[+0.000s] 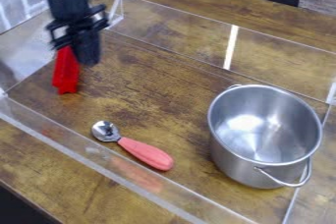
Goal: Put the red object in the silver pot
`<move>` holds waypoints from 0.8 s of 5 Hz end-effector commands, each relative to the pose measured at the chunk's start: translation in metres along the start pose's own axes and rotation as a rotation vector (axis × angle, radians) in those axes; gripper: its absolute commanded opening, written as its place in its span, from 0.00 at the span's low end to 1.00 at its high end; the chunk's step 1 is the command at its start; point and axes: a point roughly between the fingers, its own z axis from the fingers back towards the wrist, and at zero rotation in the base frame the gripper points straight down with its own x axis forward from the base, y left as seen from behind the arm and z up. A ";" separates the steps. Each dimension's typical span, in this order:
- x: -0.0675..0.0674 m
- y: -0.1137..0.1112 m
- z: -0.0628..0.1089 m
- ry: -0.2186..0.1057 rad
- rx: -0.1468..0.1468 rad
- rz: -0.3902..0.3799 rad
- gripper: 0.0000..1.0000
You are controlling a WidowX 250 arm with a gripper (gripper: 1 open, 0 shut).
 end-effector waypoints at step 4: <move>-0.089 -0.028 0.061 -0.060 -0.087 -0.636 0.00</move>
